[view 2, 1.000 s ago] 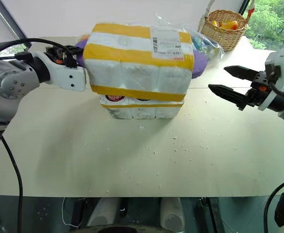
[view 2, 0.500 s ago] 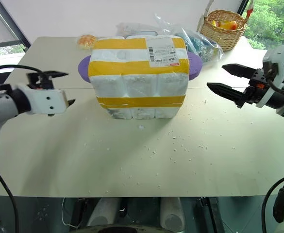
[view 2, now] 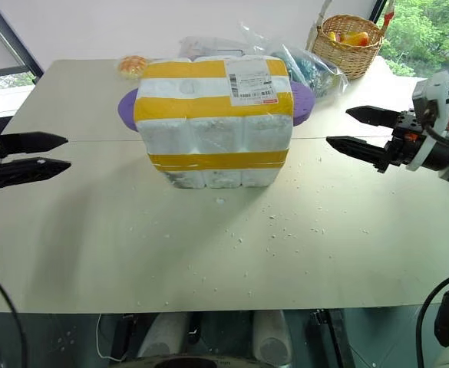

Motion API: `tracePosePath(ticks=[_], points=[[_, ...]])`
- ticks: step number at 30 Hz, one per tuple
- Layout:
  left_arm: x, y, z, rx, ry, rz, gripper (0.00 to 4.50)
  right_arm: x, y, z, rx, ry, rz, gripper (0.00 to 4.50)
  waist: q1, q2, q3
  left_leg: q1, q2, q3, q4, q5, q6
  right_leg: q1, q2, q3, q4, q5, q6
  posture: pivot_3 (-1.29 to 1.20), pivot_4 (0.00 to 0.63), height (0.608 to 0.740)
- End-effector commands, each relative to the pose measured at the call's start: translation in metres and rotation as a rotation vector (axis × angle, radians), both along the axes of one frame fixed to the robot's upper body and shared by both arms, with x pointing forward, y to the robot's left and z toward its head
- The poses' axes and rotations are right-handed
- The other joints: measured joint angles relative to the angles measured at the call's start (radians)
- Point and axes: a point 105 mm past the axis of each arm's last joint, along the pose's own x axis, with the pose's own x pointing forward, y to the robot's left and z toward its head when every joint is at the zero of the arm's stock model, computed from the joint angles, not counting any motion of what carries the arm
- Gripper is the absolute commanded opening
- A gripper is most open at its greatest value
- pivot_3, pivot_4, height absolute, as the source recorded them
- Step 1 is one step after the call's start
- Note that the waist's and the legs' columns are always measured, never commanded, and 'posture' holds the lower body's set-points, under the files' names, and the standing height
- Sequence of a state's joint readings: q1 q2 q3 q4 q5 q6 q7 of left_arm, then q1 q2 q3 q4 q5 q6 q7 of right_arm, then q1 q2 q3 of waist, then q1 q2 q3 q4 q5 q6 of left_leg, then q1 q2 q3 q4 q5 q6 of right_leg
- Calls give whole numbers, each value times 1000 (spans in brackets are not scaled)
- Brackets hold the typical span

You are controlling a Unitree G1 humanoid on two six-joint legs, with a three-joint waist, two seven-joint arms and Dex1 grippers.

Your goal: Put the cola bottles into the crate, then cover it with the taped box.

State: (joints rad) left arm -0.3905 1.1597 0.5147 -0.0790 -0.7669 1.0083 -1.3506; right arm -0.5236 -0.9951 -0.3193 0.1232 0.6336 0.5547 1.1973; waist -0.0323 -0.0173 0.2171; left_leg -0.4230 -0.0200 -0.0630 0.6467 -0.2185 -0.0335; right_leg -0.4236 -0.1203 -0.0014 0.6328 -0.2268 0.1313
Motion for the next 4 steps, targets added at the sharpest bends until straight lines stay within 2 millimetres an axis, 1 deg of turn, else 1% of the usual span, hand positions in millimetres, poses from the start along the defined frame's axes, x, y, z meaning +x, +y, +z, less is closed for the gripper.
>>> tracePosePath(ticks=[1,4], points=[[6,5,11,27,-65,21,4182,-8,2,14,-27,-37,28,4500,0,0,0,0,0,0,0,0,0,0,0,0,0,0,0,0,150,737],[11,6,13,45,-97,28,4182,-10,6,12,-36,-21,50,4500,-2,0,0,0,0,0,1,0,0,0,0,0,0,1,-1,0,150,737]])
